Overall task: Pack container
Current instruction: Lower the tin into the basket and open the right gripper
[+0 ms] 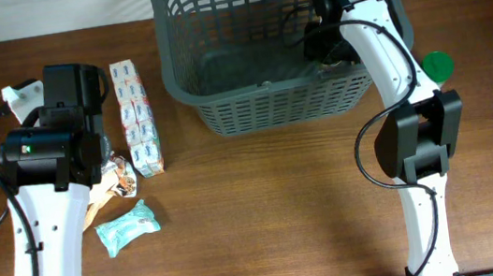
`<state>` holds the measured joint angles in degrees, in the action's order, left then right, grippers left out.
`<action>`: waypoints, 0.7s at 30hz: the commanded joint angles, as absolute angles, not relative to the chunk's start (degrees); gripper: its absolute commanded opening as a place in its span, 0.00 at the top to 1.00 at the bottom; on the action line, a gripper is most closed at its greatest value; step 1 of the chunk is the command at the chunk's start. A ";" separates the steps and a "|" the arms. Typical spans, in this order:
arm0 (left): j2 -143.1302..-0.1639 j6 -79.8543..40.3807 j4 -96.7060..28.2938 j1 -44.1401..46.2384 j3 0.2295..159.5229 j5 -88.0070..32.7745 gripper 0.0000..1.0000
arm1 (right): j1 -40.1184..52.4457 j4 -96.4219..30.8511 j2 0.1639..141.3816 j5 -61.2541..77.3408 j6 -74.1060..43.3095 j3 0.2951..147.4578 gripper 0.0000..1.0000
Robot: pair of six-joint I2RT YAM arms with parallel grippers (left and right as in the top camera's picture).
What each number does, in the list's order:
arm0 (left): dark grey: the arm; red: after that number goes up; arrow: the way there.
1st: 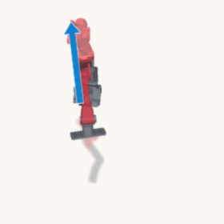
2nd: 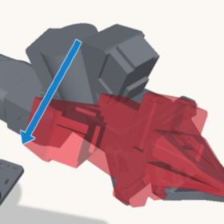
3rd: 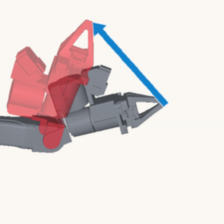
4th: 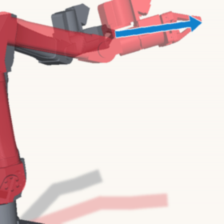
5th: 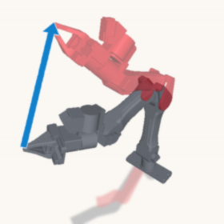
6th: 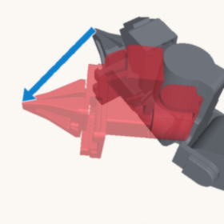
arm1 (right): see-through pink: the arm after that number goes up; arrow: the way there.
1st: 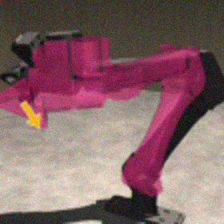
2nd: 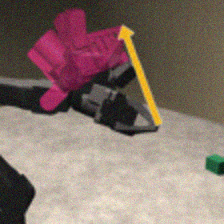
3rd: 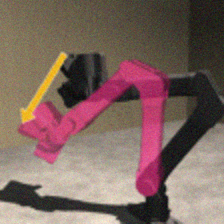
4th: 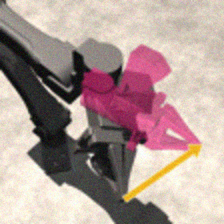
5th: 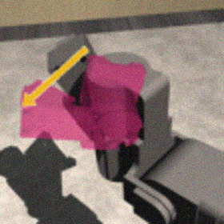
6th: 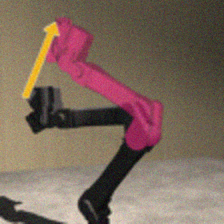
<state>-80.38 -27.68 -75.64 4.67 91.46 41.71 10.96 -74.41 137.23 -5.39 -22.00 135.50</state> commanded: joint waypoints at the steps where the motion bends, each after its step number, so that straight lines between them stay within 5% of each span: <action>1: -80.53 -27.59 -75.55 4.27 91.66 41.12 0.00 | 11.22 -74.08 136.35 -4.71 -21.71 135.52 0.63; 10: -80.53 -27.59 -75.55 4.27 91.66 41.12 0.00 | 11.22 -74.08 136.35 -4.69 -21.71 135.52 0.57; 14: -80.53 -27.59 -75.55 4.27 91.66 41.12 0.00 | 11.22 -74.13 136.35 -4.64 -21.71 135.52 0.38; 17: -80.53 -27.59 -75.55 4.27 91.66 41.12 0.00 | 11.22 -74.11 136.35 -4.25 -21.71 135.52 0.14; 21: -80.53 -27.59 -75.55 4.27 91.66 41.12 0.00 | 11.22 -74.11 136.35 -4.23 -21.71 135.52 0.01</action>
<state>-80.38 -27.68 -75.64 4.67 91.46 41.71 10.96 -74.28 137.23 -4.45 -21.89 135.50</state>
